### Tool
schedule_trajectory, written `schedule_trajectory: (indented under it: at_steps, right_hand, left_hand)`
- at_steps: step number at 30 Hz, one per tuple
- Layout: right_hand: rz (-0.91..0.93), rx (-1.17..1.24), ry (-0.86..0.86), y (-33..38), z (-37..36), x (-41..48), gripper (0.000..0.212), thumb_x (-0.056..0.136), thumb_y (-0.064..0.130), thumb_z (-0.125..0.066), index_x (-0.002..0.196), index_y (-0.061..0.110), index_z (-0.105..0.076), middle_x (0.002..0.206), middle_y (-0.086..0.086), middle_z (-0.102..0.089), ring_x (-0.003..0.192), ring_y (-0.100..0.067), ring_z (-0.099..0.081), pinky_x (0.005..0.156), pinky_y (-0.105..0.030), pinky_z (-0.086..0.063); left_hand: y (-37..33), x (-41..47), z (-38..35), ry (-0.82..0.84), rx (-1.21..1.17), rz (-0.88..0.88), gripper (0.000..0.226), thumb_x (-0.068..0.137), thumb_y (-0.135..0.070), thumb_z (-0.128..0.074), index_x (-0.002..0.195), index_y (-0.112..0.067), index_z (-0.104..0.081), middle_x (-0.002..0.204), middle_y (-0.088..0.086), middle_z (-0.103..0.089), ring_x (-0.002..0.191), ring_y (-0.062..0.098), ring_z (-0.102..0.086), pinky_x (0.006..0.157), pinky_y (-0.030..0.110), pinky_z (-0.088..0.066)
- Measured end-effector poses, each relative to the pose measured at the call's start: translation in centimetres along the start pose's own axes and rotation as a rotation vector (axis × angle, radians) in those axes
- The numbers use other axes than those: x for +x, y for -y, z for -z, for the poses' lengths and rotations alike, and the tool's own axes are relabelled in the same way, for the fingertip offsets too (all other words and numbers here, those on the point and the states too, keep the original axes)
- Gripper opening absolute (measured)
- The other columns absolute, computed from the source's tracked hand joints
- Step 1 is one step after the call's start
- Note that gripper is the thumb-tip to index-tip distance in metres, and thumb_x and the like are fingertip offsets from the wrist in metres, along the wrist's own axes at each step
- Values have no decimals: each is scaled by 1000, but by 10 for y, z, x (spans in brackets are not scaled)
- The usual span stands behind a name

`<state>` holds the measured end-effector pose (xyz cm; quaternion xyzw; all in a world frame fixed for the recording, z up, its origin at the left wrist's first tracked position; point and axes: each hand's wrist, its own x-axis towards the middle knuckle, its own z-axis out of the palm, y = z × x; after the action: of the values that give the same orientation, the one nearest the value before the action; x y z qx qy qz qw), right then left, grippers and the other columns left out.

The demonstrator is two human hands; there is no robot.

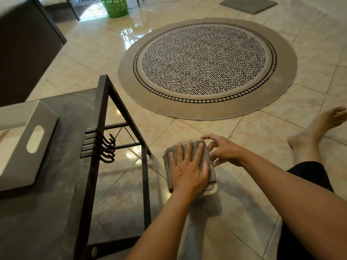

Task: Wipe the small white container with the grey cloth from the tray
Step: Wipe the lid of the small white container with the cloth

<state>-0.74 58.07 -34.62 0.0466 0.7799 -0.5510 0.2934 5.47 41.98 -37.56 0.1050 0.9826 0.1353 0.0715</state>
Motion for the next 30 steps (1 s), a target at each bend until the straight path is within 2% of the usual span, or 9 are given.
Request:
schedule_trajectory:
  at_steps: [6, 11, 16, 21, 26, 30]
  right_hand:
    - [2, 9, -12, -1, 1, -3, 68, 87, -14, -58, 144, 20, -43, 101, -16, -55, 78, -23, -69, 64, -37, -63]
    - [-10, 2, -6, 0, 1, 0, 72, 85, -18, -54, 144, 20, -42, 103, -18, -56, 83, -26, -69, 64, -38, -63]
    - [-14, 9, -16, -1, 1, 0, 70, 88, -13, -59, 147, 20, -41, 102, -17, -57, 80, -24, -70, 63, -35, -62]
    - [-14, -4, -17, -1, 1, 1, 72, 87, -17, -52, 147, 20, -40, 104, -19, -59, 84, -26, -70, 64, -37, -63]
    - [-22, 12, -29, -1, 0, -1, 69, 88, -13, -58, 147, 20, -41, 99, -14, -58, 80, -23, -70, 66, -38, -64]
    - [-18, 2, -26, -1, 1, 1, 70, 87, -15, -56, 145, 21, -43, 99, -15, -58, 82, -25, -69, 71, -44, -64]
  left_hand:
    - [11, 8, 8, 7, -4, 66, 66, 99, -56, -19, 154, -40, 13, 164, 0, 22, 147, 26, 29, 120, 54, 10]
    - [-1, 3, 4, 16, 11, -26, 64, 101, -55, -20, 154, -40, 12, 164, -1, 23, 145, 25, 33, 114, 47, 24]
    - [14, 8, 8, 2, -26, 45, 65, 98, -58, -19, 154, -43, 12, 165, -1, 20, 147, 25, 29, 120, 54, 12]
    - [0, 3, 4, 29, -9, -21, 62, 99, -58, -21, 153, -47, 7, 164, -1, 23, 146, 25, 32, 117, 53, 19]
    - [15, 3, 8, 8, -13, 49, 63, 98, -60, -19, 151, -49, 13, 164, -1, 22, 146, 25, 31, 119, 52, 15]
    - [1, -7, 3, 43, 17, -11, 63, 100, -57, -20, 154, -44, 10, 163, -1, 24, 145, 26, 33, 114, 51, 24]
